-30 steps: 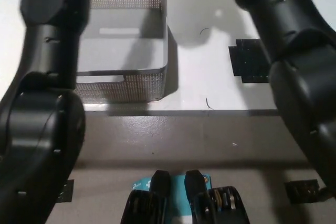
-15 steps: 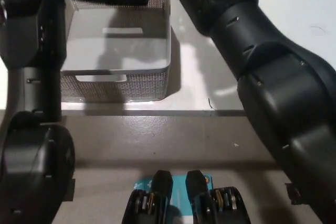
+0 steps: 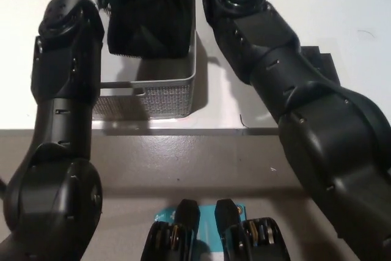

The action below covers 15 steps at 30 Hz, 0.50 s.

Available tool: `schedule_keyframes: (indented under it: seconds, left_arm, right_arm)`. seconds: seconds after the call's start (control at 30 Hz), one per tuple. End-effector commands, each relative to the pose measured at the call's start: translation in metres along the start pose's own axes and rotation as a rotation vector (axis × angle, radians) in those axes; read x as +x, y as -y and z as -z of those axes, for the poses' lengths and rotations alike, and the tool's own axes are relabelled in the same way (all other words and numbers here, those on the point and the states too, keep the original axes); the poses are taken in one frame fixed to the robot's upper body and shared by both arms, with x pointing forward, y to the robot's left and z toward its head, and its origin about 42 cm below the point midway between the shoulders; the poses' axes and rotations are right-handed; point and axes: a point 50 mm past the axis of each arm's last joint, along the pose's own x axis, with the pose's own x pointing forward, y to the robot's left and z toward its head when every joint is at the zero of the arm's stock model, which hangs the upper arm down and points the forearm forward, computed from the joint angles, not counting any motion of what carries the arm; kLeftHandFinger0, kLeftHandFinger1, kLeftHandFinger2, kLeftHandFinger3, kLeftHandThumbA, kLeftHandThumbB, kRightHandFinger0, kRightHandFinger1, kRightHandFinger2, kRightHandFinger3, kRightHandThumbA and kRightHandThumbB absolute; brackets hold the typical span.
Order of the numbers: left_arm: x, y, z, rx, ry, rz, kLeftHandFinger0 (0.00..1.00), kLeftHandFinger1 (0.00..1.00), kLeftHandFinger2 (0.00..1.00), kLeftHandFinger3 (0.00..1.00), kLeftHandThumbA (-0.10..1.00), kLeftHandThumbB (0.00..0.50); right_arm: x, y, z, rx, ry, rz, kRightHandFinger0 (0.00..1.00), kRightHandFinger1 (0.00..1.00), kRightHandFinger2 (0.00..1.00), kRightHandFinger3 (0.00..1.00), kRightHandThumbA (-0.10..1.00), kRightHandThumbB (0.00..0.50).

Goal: Use both hands to pick up a lunch bag on the right hand side and place it into a container on the left hand side

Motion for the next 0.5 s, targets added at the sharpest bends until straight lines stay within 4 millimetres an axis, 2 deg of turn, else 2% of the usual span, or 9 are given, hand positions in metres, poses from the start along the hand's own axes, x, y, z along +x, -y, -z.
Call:
schedule_keyframes:
  seconds: [0.0, 0.13, 0.33, 0.47]
  left_arm:
    - [0.003, 0.03, -0.012, -0.08, 0.072, 0.07, 1.0, 1.0, 1.0, 1.0, 1.0, 0.195]
    - [0.001, 0.028, -0.004, -0.074, 0.111, 0.057, 1.0, 1.0, 1.0, 1.0, 1.0, 0.135]
    - [-0.002, 0.021, -0.003, -0.056, 0.153, 0.022, 1.0, 1.0, 1.0, 1.0, 1.0, 0.139]
    - [-0.003, 0.019, -0.001, -0.072, 0.139, 0.037, 1.0, 1.0, 1.0, 1.0, 1.0, 0.167]
  right_arm:
    - [0.0, -0.053, -0.007, -0.003, 0.011, -0.183, 1.0, 1.0, 1.0, 1.0, 1.0, 0.003]
    - [-0.001, -0.053, 0.0, 0.0, -0.01, -0.192, 1.0, 1.0, 1.0, 1.0, 1.0, 0.0]
    - [-0.002, -0.056, 0.002, -0.003, -0.004, -0.209, 1.0, 1.0, 1.0, 1.0, 1.0, 0.0]
    - [-0.002, -0.058, 0.003, -0.019, 0.002, -0.22, 1.0, 1.0, 1.0, 1.0, 1.0, 0.011]
